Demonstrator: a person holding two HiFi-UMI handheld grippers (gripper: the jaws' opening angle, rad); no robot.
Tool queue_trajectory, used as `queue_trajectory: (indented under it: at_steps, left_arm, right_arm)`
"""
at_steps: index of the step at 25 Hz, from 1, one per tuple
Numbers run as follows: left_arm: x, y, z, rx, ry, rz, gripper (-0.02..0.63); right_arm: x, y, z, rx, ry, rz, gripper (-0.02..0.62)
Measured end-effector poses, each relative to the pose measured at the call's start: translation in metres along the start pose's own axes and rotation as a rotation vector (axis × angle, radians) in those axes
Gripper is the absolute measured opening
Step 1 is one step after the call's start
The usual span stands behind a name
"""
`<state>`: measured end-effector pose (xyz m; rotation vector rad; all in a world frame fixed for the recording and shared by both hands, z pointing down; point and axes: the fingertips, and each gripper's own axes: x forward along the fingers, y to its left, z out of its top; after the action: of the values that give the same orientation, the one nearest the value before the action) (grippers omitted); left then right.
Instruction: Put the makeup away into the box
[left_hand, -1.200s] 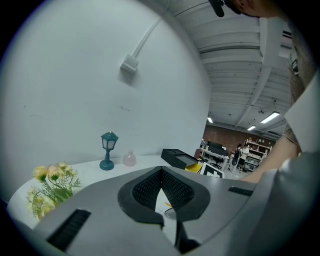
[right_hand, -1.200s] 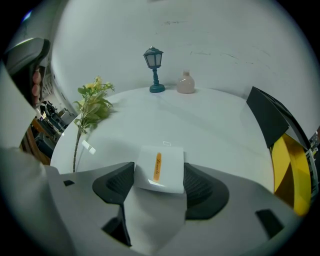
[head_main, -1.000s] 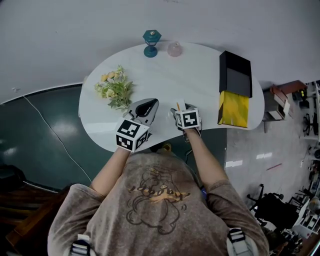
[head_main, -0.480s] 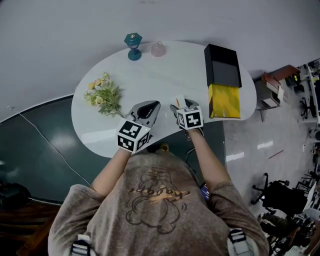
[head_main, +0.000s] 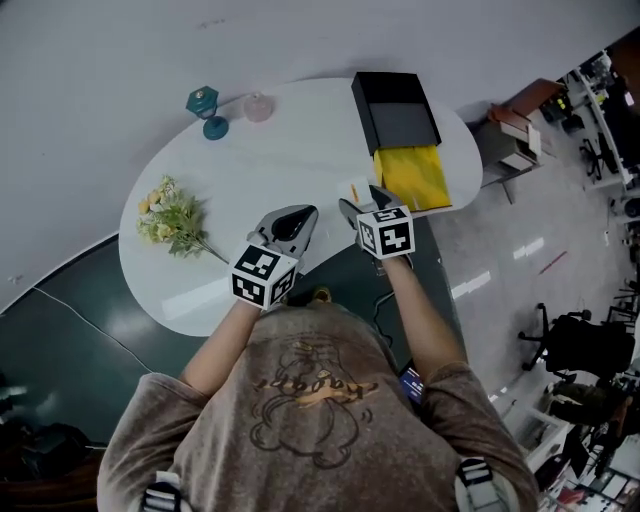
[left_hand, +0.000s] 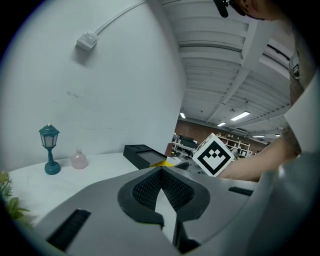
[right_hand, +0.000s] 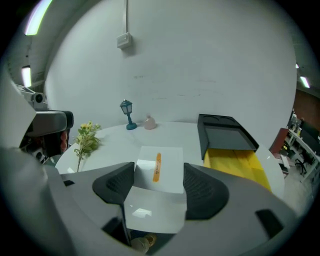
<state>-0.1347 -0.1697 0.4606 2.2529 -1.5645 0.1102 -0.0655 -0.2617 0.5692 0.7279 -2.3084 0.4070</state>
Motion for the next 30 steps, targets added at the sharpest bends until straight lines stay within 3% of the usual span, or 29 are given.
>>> queue_trajectory:
  at_steps: [7,14,20,30]
  left_arm:
    - [0.034,-0.044,0.001,0.041,0.025,-0.106,0.020]
    - [0.056,-0.077,0.000,0.068,0.042,-0.160,0.020]
    - [0.071,-0.109,0.001,0.096,0.046,-0.169,0.020]
    - [0.094,-0.145,-0.005,0.127,0.036,-0.115,0.019]
  right_arm:
    - [-0.058,-0.054,-0.003,0.072,-0.093,-0.088,0.313]
    - [-0.110,-0.094,-0.019,0.156,-0.177,-0.155,0.313]
    - [-0.145,-0.122,-0.031,0.181,-0.233,-0.157,0.313]
    - [-0.169,-0.159,-0.049,0.169,-0.268,-0.107,0.313]
